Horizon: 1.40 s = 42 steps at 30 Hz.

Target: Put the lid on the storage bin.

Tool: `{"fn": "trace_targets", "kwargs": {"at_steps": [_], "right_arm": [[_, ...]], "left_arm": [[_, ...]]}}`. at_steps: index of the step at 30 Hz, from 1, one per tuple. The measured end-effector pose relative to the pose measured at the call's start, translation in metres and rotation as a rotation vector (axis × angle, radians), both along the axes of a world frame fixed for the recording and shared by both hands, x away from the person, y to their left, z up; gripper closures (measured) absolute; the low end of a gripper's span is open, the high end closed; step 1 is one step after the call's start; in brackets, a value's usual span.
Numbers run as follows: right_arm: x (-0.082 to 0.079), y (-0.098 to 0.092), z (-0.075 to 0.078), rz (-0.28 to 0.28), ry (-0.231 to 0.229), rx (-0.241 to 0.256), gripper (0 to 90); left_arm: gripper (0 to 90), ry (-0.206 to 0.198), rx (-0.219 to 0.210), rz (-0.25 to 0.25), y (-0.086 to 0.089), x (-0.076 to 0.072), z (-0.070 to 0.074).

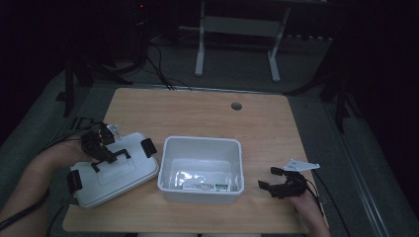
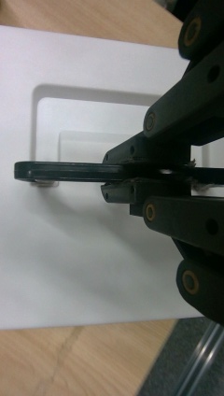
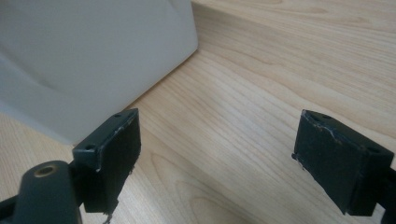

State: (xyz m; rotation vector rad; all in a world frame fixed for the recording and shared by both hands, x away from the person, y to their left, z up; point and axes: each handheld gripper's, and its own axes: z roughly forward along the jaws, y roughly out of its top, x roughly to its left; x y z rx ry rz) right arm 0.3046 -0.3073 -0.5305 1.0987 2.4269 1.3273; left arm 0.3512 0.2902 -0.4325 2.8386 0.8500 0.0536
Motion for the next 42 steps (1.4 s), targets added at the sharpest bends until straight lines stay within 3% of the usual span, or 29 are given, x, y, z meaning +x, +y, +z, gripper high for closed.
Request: {"fn": "trace_targets", "kwargs": {"at_steps": [6, 9, 26, 33, 42], "right_arm": [[-0.001, -0.001, 0.000, -0.002, 0.007, 0.008, 14.5], [0.000, 0.000, -0.001, -0.002, 0.011, -0.001, 14.5], [0.000, -0.001, 0.002, 0.011, 0.013, 0.015, 14.5], [0.000, -0.001, 0.002, 0.010, 0.010, 0.020, 14.5], [-0.002, -0.002, 0.002, 0.010, 0.011, 0.021, 14.5]], "left_arm": [[83.7, -0.049, 0.022, -0.010, 0.009, -0.008, 0.032], [83.7, -0.064, 0.006, -0.021, 0.009, -0.010, 0.043], [83.7, -0.127, 0.004, -0.088, -0.014, -0.017, 0.098], [83.7, -0.123, 0.004, -0.154, -0.043, -0.014, 0.098], [83.7, -0.110, -0.035, -0.241, -0.087, -0.009, 0.091]]}}
